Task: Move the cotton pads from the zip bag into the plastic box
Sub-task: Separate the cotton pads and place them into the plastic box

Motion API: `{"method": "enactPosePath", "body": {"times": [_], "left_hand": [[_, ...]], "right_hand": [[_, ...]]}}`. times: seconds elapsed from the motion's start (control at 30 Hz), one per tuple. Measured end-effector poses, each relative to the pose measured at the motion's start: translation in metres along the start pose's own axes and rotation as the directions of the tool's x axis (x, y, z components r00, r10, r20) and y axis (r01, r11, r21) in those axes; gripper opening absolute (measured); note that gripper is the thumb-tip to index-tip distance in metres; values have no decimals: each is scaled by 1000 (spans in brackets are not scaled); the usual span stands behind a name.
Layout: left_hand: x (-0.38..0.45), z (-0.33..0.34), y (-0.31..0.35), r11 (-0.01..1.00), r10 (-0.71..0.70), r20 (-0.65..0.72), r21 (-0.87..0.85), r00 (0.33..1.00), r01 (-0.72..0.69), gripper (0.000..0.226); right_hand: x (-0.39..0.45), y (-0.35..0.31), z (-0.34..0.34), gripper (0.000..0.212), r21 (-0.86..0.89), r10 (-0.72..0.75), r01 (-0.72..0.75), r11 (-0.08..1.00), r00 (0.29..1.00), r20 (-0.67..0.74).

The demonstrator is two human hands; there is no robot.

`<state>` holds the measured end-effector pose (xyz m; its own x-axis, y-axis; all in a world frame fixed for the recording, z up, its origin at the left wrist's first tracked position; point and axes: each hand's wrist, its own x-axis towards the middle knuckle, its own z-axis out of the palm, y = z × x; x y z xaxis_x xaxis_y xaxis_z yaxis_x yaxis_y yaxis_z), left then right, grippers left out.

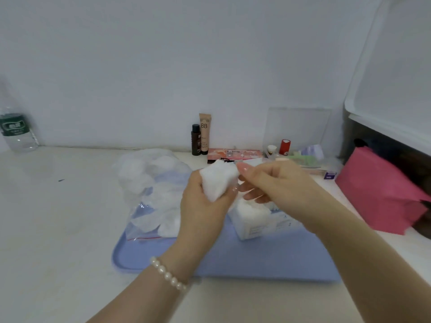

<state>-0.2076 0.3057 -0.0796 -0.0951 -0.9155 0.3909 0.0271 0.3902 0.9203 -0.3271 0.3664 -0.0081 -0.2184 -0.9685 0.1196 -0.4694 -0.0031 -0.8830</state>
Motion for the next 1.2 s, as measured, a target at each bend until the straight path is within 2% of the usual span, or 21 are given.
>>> {"method": "enactPosePath", "body": {"times": [0.07,0.1,0.17,0.23,0.27,0.3,0.37,0.43,0.47,0.5,0.53,0.6,0.67,0.73,0.8,0.87,0.97,1.2], "left_hand": [[-7,12,8,992,80,192,77,978,-96,48],[-12,17,9,983,118,313,98,943,-156,62],[-21,29,8,936,243,481,113,842,-334,83],[-26,38,6,882,332,521,126,787,-455,88],[-26,41,4,883,336,529,112,779,-457,87],[-27,44,5,910,307,540,76,783,-409,88],[-24,45,3,982,185,561,-66,807,-179,89],[-19,41,3,955,99,551,-287,829,76,80],[-16,36,3,923,82,511,-363,856,128,72],[-14,30,0,918,76,464,-377,882,119,62],[-11,24,-4,946,98,415,-321,905,45,50],[-3,15,-17,971,237,367,-54,900,-234,29],[3,12,-31,879,379,410,121,830,-461,27],[3,15,-36,780,453,487,188,747,-597,27],[1,19,-40,676,468,587,244,661,-695,34],[-1,20,-40,649,379,671,298,637,-700,45],[-1,19,-42,668,269,717,343,644,-661,53],[-2,18,-41,706,265,711,317,651,-633,54]], "right_hand": [[1,0,2,75,-70,-18,15,997,999,-42],[2,1,-1,80,-84,-9,4,996,998,-56],[4,3,-9,72,-78,15,-23,997,995,-100],[3,4,-19,52,-71,35,-44,997,993,-117],[3,4,-23,45,-55,47,-53,997,994,-96],[4,7,-26,41,-31,66,-69,997,995,-71],[7,12,-33,28,26,114,-112,993,992,-47],[12,17,-41,15,91,162,-159,983,987,-22],[13,20,-44,13,129,183,-181,975,983,-6],[15,22,-47,13,145,197,-193,970,980,-11],[18,25,-50,13,129,201,-194,973,978,-48],[22,33,-55,12,4,184,-185,983,969,-163],[25,39,-56,13,-145,157,-189,971,966,-207],[26,42,-55,13,-241,158,-204,949,967,-200],[27,46,-55,18,-326,171,-232,917,964,-203],[29,48,-55,21,-394,168,-236,888,965,-200],[30,49,-53,23,-362,185,-235,902,968,-169],[30,51,-53,22,-213,255,-271,939,962,-101]]}}
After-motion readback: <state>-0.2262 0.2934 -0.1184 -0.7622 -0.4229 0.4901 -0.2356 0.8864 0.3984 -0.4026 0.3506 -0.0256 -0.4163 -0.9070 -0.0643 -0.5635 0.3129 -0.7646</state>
